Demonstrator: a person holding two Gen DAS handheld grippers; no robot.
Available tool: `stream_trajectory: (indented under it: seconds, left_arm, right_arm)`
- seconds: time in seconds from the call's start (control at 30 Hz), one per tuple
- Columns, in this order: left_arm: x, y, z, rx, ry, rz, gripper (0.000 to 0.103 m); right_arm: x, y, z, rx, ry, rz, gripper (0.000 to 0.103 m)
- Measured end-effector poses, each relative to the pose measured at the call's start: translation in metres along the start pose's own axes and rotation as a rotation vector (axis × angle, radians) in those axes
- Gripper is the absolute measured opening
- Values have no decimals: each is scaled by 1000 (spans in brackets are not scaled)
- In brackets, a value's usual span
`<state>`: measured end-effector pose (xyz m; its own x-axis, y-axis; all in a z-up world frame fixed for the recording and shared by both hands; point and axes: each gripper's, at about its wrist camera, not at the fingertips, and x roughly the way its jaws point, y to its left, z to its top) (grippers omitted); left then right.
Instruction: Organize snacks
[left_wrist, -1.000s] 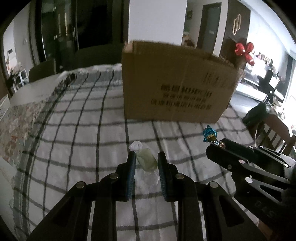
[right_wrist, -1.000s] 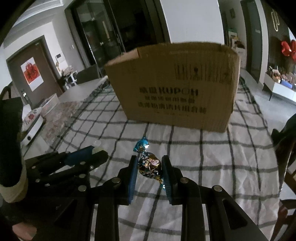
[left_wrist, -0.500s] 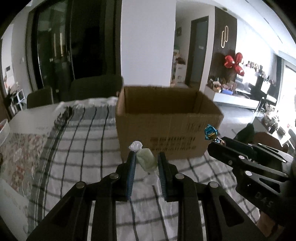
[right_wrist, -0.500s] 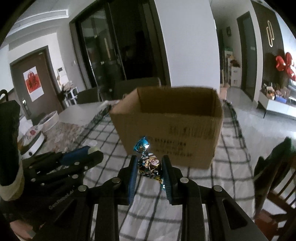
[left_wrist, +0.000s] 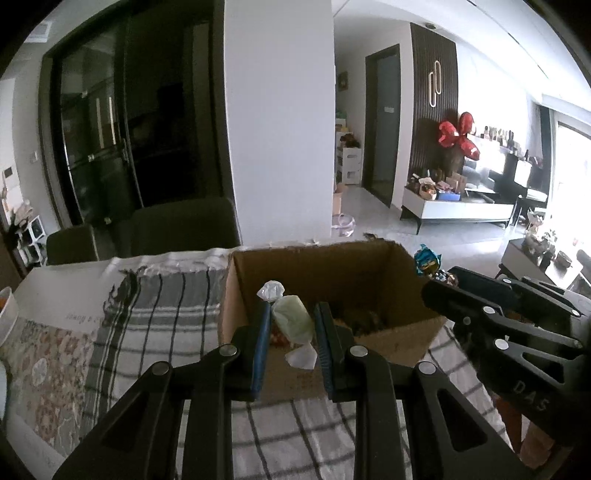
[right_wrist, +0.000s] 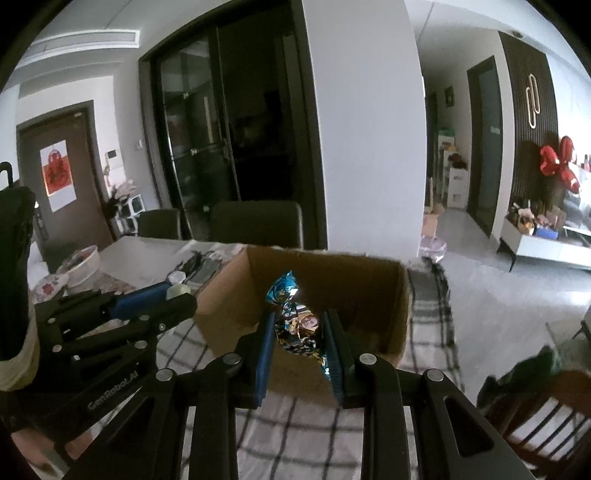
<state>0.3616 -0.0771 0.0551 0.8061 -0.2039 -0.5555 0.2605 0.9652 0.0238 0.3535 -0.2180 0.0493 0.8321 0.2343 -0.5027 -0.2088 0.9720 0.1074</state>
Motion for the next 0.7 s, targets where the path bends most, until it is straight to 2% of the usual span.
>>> stream_trajectory:
  seconds: [0.2, 0.4, 0.43, 0.47, 0.5, 0.6, 0.7]
  left_arm:
    - [26, -1, 15, 7, 13, -7, 25]
    - [56, -1, 21, 6, 45, -22, 25]
    - [61, -1, 22, 4, 53, -21, 31]
    - [64, 0, 23, 1, 60, -15, 46]
    - [66, 1, 23, -5, 62, -1, 51]
    - [62, 5, 19, -18, 53, 34, 55]
    - [52, 6, 14, -25, 43, 47, 62]
  right_arm:
    - [20, -12, 18, 4, -1, -12, 28]
    - [47, -25, 22, 15, 34, -25, 28]
    - [49, -25, 20, 18, 40, -30, 28]
    - [53, -28, 20, 22, 46, -37, 29]
    - [56, -30, 20, 23, 53, -53, 34]
    - [60, -34, 18, 26, 73, -99, 43]
    - [56, -33, 14, 21, 80, -115, 46]
